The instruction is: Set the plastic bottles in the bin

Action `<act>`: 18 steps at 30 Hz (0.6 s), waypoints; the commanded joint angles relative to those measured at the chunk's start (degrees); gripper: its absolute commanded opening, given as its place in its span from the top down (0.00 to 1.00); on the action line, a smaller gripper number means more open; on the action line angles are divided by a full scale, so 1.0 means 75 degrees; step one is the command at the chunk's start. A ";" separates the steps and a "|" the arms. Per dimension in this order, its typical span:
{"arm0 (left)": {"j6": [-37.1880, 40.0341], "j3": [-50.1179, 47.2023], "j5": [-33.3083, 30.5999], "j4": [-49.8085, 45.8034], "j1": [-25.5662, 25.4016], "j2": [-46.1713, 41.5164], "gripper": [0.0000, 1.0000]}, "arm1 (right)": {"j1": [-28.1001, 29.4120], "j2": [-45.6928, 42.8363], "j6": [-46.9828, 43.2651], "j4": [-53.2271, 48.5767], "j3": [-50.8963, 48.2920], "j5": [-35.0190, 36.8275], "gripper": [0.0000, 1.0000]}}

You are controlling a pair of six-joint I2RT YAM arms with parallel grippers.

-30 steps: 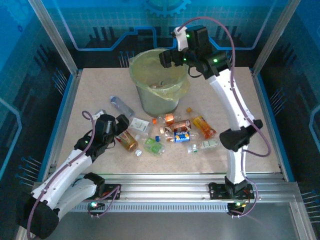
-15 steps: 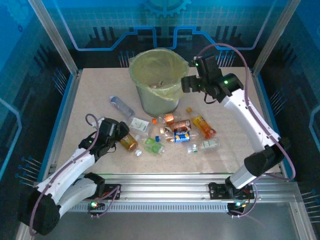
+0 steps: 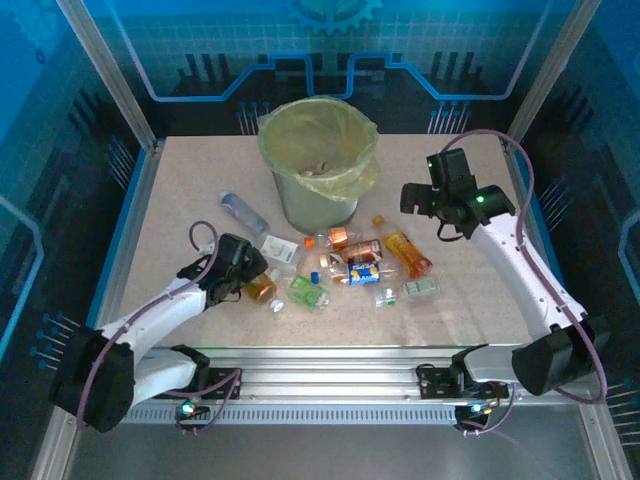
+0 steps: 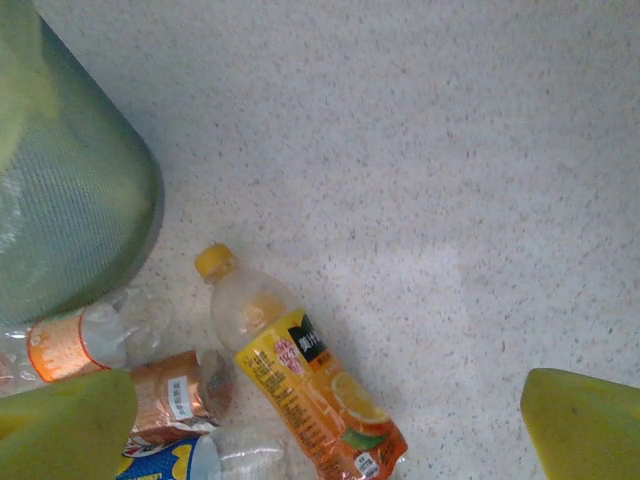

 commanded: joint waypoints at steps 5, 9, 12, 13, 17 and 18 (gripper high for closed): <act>-0.0275 -0.0129 -0.0025 0.0178 0.0056 0.0189 0.01 | -0.0149 -0.0194 0.0308 0.0167 -0.0470 -0.0157 0.00; -0.0458 -0.0291 -0.0174 0.0176 0.0062 0.0141 0.01 | -0.0173 -0.0209 0.0383 0.0169 -0.0616 -0.0151 0.00; -0.0672 -0.0437 -0.0234 0.0215 0.0080 0.0143 0.04 | -0.0189 -0.0211 0.0423 0.0166 -0.0694 -0.0175 0.00; -0.0726 -0.0480 -0.0243 0.0231 0.0081 0.0139 0.05 | -0.0195 -0.0199 0.0441 0.0165 -0.0711 -0.0175 0.00; -0.0791 -0.0647 -0.0255 0.0361 0.0110 0.0117 0.09 | -0.0213 -0.0172 0.0508 0.0180 -0.0783 -0.0186 0.00; -0.0797 -0.0677 -0.0262 0.0391 0.0118 0.0131 0.10 | -0.0215 -0.0154 0.0530 0.0187 -0.0804 -0.0207 0.00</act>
